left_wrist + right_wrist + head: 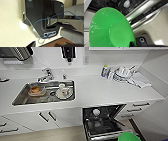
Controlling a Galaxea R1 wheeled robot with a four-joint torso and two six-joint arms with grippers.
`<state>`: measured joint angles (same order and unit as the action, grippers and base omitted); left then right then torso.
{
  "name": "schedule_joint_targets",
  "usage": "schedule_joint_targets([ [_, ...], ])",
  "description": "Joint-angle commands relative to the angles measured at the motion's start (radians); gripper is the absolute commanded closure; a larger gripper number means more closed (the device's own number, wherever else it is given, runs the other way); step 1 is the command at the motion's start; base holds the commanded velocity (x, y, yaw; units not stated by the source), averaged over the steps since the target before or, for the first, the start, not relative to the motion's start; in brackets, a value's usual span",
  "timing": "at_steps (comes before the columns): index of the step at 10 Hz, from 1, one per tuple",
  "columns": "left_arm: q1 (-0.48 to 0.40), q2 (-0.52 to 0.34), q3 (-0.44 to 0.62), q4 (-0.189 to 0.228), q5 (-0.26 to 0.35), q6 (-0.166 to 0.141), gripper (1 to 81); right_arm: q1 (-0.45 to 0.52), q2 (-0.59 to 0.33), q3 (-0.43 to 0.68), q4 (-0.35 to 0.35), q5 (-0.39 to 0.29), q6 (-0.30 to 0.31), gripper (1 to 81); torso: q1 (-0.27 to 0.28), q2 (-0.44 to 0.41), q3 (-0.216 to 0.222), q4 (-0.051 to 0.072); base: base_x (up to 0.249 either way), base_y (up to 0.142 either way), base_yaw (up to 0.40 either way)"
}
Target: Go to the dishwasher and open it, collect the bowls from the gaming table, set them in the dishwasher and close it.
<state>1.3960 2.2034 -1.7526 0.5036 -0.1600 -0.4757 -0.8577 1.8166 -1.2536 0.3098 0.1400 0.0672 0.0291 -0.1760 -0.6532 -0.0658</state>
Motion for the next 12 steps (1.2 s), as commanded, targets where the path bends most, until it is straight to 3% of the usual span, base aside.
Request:
schedule_joint_targets([
  [1, 0.208, 0.082, -0.197, 0.098, -0.262, -0.006, 1.0, 0.203, -0.034, 0.013, 0.025, -0.125, 0.069, 81.1, 0.000, 0.000, 0.000, 0.000, 0.000, 0.000, 0.000],
  [4, 0.306, 0.253, -0.334, 0.168, -0.274, -0.001, 1.0, 0.300, 0.144, -0.102, 0.025, -0.146, 0.112, 81.1, 0.000, 0.000, 0.000, 0.000, 0.000, 0.000, 0.000],
  [7, 0.372, 0.406, -0.493, 0.171, -0.274, 0.002, 1.0, 0.360, 0.339, -0.248, 0.038, -0.143, 0.112, 81.1, 0.000, 0.000, 0.000, 0.000, 0.000, 0.000, 0.000],
  [12, 0.429, 0.555, -0.643, 0.246, -0.270, 0.002, 1.0, 0.464, 0.494, -0.509, 0.127, -0.149, 0.114, 81.1, 0.000, 0.000, 0.000, 0.000, 0.000, 0.000, 0.000],
])
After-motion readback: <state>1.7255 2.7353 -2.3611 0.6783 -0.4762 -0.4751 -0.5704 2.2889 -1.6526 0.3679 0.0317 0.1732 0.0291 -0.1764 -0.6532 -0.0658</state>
